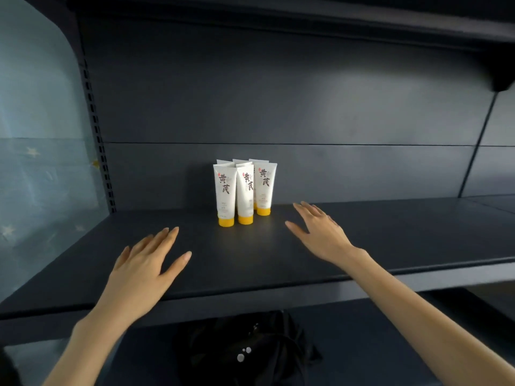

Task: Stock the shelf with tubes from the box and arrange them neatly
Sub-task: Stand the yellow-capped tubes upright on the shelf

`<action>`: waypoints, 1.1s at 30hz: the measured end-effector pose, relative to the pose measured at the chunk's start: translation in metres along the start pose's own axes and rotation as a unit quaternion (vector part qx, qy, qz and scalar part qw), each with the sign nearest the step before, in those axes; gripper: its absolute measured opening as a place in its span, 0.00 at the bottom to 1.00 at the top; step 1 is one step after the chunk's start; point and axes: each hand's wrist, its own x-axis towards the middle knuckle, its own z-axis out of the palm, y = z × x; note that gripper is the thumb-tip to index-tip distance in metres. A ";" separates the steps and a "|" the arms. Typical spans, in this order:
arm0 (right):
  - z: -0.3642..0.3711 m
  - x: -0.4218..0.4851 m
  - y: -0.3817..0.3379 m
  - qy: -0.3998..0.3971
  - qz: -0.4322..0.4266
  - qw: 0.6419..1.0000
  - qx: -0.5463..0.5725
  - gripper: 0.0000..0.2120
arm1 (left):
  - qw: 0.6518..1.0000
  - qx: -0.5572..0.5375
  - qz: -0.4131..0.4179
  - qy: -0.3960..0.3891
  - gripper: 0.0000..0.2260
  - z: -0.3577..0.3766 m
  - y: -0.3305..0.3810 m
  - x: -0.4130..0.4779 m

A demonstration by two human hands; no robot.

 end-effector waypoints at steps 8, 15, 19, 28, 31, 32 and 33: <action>-0.026 -0.091 0.048 0.006 0.076 0.995 -0.071 0.34 | 0.998 0.035 0.045 -0.023 0.30 0.009 0.038 -0.003; -0.052 -0.150 0.113 -0.003 0.135 0.983 -0.124 0.38 | 0.997 0.051 0.057 -0.025 0.30 0.018 0.092 -0.013; -0.072 -0.188 0.155 0.004 0.152 0.979 -0.139 0.39 | 0.997 0.033 0.064 -0.028 0.30 0.029 0.139 -0.027; -0.111 -0.287 0.250 -0.018 0.211 0.963 -0.166 0.39 | 0.990 -0.003 0.125 -0.062 0.30 0.071 0.262 -0.067; -0.117 -0.320 0.278 -0.040 0.242 0.954 -0.170 0.39 | 0.985 -0.013 0.154 -0.078 0.31 0.090 0.300 -0.080; -0.117 -0.331 0.286 -0.048 0.253 0.951 -0.170 0.39 | 0.982 -0.015 0.168 -0.079 0.31 0.096 0.312 -0.083; -0.118 -0.341 0.294 -0.052 0.262 0.948 -0.173 0.39 | 0.980 -0.017 0.183 -0.077 0.32 0.101 0.323 -0.087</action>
